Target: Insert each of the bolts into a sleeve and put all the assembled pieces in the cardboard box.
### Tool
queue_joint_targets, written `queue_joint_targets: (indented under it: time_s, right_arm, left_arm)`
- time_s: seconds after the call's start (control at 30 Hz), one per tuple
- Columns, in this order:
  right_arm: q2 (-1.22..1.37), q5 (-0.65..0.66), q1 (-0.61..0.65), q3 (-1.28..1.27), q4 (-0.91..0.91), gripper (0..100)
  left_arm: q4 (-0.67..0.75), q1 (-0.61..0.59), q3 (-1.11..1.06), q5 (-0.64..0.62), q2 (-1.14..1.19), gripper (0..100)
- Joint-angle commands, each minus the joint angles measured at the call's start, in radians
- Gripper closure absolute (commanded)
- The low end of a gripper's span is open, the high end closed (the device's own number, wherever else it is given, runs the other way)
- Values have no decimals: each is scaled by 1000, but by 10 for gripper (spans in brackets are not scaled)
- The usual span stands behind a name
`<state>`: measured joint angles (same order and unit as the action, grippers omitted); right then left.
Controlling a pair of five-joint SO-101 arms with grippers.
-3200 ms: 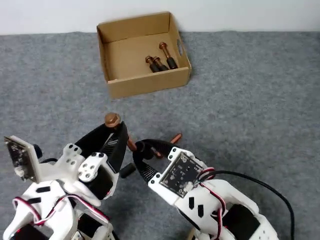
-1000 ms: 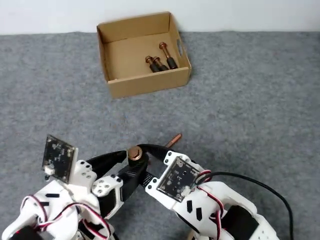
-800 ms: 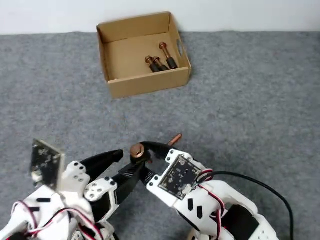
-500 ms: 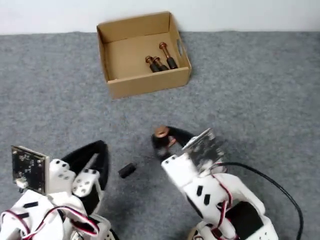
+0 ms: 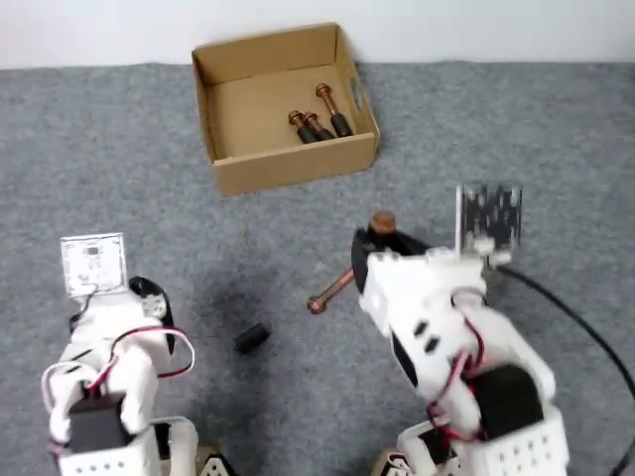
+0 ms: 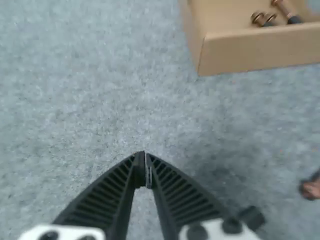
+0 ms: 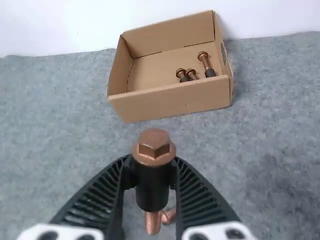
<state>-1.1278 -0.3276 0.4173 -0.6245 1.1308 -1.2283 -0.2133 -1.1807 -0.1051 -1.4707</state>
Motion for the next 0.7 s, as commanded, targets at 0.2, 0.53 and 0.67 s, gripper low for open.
queue_joint_targets:
  time_s: [0.2, 0.53, 0.67]
  right_arm:
    - [486, -11, -7, 437, -54, 991]
    - [946, 308, -8, 678, -432, 991]
    - [1130, 413, -8, 763, -619, 991]
  left_arm:
    - [348, -8, -352, 95, -6, 996]
    - [523, 18, -509, 94, -5, 996]
    - [520, 104, -509, 92, -5, 996]
